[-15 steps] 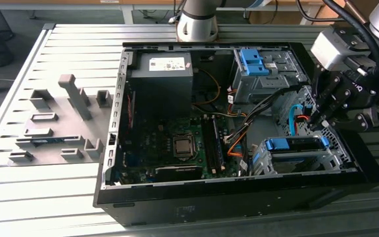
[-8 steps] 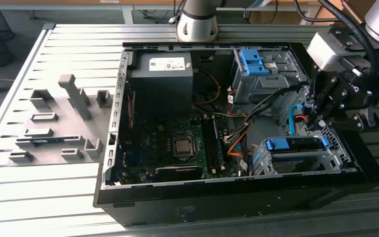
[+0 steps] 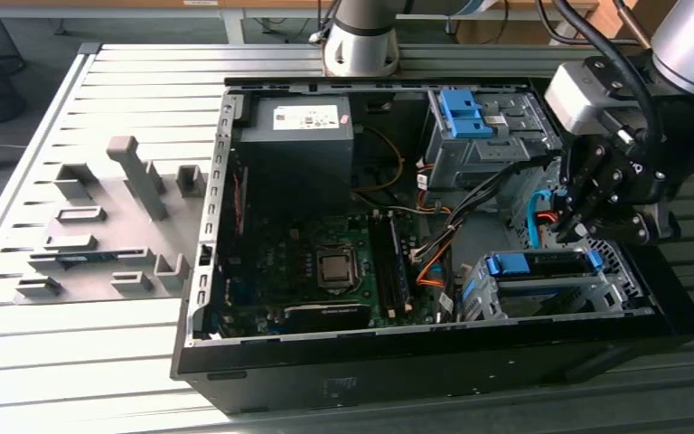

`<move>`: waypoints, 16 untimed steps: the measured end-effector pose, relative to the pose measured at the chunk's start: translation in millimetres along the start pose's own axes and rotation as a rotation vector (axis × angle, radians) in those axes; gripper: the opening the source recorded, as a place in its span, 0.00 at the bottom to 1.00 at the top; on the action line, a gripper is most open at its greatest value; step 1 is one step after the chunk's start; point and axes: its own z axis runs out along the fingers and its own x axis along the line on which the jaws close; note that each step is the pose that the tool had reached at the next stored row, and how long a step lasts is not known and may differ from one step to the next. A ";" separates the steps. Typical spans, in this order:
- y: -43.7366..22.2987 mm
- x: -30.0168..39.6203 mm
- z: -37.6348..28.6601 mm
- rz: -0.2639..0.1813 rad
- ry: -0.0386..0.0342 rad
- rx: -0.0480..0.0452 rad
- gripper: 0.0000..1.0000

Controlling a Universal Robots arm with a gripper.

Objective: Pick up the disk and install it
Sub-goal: 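Insert the first disk wire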

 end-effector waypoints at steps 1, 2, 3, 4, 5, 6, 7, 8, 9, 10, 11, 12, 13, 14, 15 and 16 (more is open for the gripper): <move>0.4 0.0 0.3 0.010 0.0001 0.0001 0.16; 0.6 0.2 0.4 0.012 0.0001 0.0001 0.16; 0.6 0.8 0.6 0.012 0.0000 0.0001 0.16; 0.7 1.8 0.8 0.012 -0.0001 0.0001 0.16; 0.8 3.5 1.1 0.012 0.0000 0.0001 0.16; 1.0 5.7 1.5 0.012 0.0000 0.0001 0.16; 1.5 8.1 2.1 0.012 -0.0002 0.0001 0.16; 2.0 10.6 2.8 0.011 -0.0002 0.0001 0.16; 2.3 11.9 3.7 0.010 -0.0001 0.0001 0.16; 2.7 12.6 4.7 0.009 -0.0002 0.0001 0.16; 3.2 12.8 5.5 0.008 -0.0004 0.0001 0.16; 3.2 12.8 5.8 0.007 -0.0001 0.0001 0.16; 3.2 12.8 6.0 0.007 0.0002 0.0001 0.16; 3.2 12.9 6.1 0.007 0.0002 0.0001 0.16; 3.3 12.9 6.3 0.007 0.0001 0.0001 0.16; 3.4 12.8 6.6 0.007 -0.0001 0.0001 0.16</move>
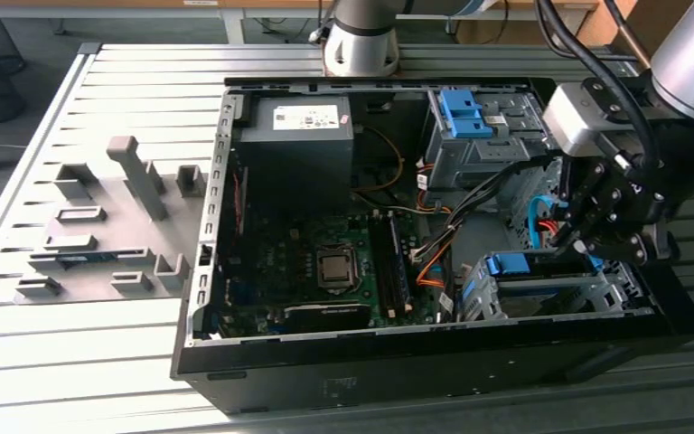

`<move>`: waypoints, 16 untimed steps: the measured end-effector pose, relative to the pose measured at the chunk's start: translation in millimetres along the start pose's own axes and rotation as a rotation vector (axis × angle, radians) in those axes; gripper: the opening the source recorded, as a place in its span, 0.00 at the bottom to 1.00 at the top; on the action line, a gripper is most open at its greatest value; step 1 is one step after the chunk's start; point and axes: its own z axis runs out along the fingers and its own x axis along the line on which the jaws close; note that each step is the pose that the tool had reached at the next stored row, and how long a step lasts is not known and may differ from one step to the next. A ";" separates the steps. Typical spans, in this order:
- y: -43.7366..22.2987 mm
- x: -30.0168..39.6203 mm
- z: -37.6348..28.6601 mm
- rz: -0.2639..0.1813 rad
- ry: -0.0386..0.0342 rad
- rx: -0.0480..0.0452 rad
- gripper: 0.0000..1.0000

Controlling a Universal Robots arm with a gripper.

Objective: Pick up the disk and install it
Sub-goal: 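Insert the first disk wire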

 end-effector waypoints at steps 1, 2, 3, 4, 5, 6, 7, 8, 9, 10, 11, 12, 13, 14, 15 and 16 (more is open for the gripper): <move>0.2 0.0 0.1 0.000 0.0001 0.0000 0.16; 0.4 0.0 0.2 0.000 0.0001 0.0000 0.16; 0.7 0.0 0.4 0.000 0.0000 0.0000 0.16; 1.0 0.0 0.6 0.000 -0.0001 0.0000 0.16; 1.2 0.0 0.6 0.000 0.0001 0.0000 0.16; 1.3 0.0 0.7 0.000 0.0000 0.0000 0.16; 1.3 0.0 0.8 0.000 0.0002 0.0000 0.16; 1.3 0.0 0.9 0.000 0.0002 0.0000 0.16; 1.4 0.0 1.1 0.000 0.0001 0.0000 0.16; 1.4 0.0 1.3 0.000 0.0001 0.0000 0.16; 1.4 0.0 1.5 0.000 0.0001 0.0000 0.16; 1.4 0.0 1.6 0.000 0.0002 0.0000 0.16; 1.3 0.0 1.7 0.000 0.0003 0.0000 0.16; 1.3 0.0 1.7 0.000 0.0002 0.0000 0.16; 1.3 0.0 1.8 0.000 0.0001 0.0000 0.16; 1.3 0.0 1.8 0.000 0.0001 0.0000 0.16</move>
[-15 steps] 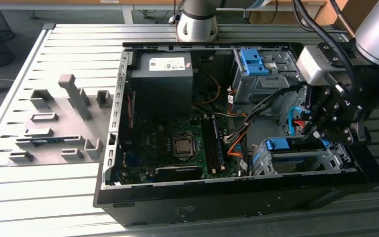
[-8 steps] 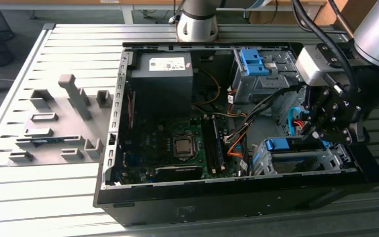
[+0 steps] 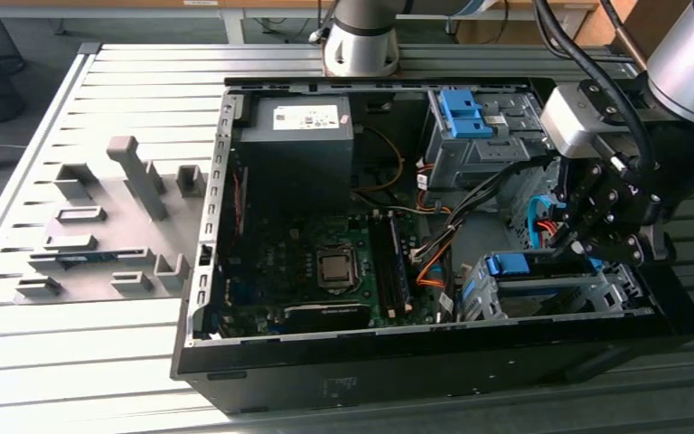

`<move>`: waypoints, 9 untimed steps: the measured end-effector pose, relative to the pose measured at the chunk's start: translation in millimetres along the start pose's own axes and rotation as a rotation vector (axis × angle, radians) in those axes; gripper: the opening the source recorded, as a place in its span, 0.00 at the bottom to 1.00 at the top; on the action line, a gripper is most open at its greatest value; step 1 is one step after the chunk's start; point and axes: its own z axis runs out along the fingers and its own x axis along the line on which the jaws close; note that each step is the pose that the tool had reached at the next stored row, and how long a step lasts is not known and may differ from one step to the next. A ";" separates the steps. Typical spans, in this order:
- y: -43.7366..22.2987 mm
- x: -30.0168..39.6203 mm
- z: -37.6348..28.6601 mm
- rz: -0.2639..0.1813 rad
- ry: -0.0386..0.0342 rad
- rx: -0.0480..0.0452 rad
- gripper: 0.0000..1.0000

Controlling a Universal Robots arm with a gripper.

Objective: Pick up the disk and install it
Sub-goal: 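Insert the first disk wire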

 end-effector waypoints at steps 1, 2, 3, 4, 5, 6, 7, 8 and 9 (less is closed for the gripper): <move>0.0 0.0 -0.2 0.000 -0.0004 0.0000 0.16; 0.0 0.0 -0.7 0.000 -0.0006 0.0000 0.16; 0.0 0.0 -1.3 0.000 -0.0005 0.0000 0.16; 0.0 0.0 -1.7 0.000 -0.0003 0.0000 0.16; 0.0 0.0 -1.7 0.001 -0.0003 0.0000 0.16; -0.2 0.0 -1.8 0.002 -0.0001 0.0000 0.16; -0.5 0.0 -1.8 0.004 0.0000 0.0000 0.16; -0.9 0.0 -1.8 0.005 -0.0001 0.0000 0.16; -1.3 0.0 -1.7 0.006 -0.0002 0.0000 0.16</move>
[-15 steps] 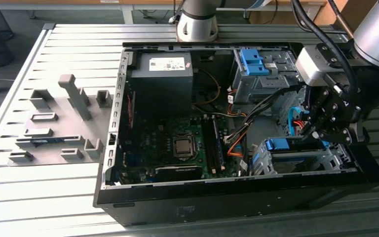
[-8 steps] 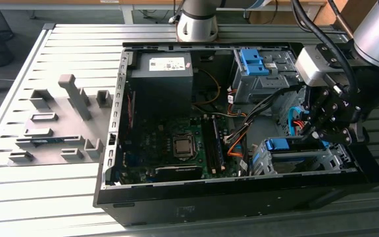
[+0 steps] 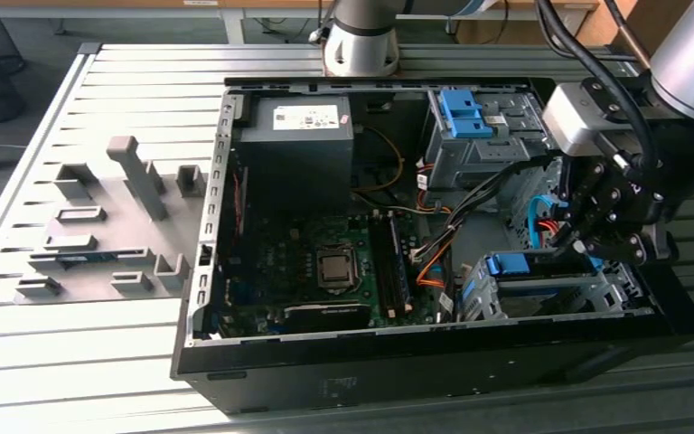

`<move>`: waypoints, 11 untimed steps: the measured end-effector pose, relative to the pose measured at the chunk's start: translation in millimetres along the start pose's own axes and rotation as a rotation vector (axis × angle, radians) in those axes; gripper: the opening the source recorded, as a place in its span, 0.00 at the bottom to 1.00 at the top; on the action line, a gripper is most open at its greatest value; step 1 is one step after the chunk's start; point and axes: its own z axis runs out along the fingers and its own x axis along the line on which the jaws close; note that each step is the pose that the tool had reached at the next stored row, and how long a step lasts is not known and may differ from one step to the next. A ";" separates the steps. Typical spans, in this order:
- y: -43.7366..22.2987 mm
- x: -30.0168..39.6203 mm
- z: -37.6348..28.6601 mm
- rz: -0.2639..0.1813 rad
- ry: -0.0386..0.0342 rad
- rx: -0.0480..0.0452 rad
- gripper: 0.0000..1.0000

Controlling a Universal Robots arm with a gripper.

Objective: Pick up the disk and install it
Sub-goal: 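Insert the first disk wire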

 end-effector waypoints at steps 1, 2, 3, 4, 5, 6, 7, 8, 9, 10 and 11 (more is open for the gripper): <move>0.0 0.0 0.1 0.001 0.0001 0.0000 0.16; 0.0 0.1 0.2 0.002 0.0001 0.0000 0.16; 0.0 0.1 0.3 0.003 0.0002 0.0000 0.16; 0.0 0.1 0.5 0.003 0.0001 0.0000 0.16; 0.0 0.1 0.6 0.003 0.0000 0.0000 0.16; 0.0 0.1 0.8 0.003 -0.0001 0.0000 0.16; 0.0 0.1 0.9 0.003 -0.0002 0.0000 0.16; 0.0 0.0 0.9 0.003 -0.0006 0.0000 0.16; 0.1 0.1 1.1 0.003 -0.0010 0.0000 0.16; 0.3 0.0 1.2 0.003 -0.0013 0.0000 0.16; 0.6 0.0 1.2 0.003 -0.0016 0.0000 0.16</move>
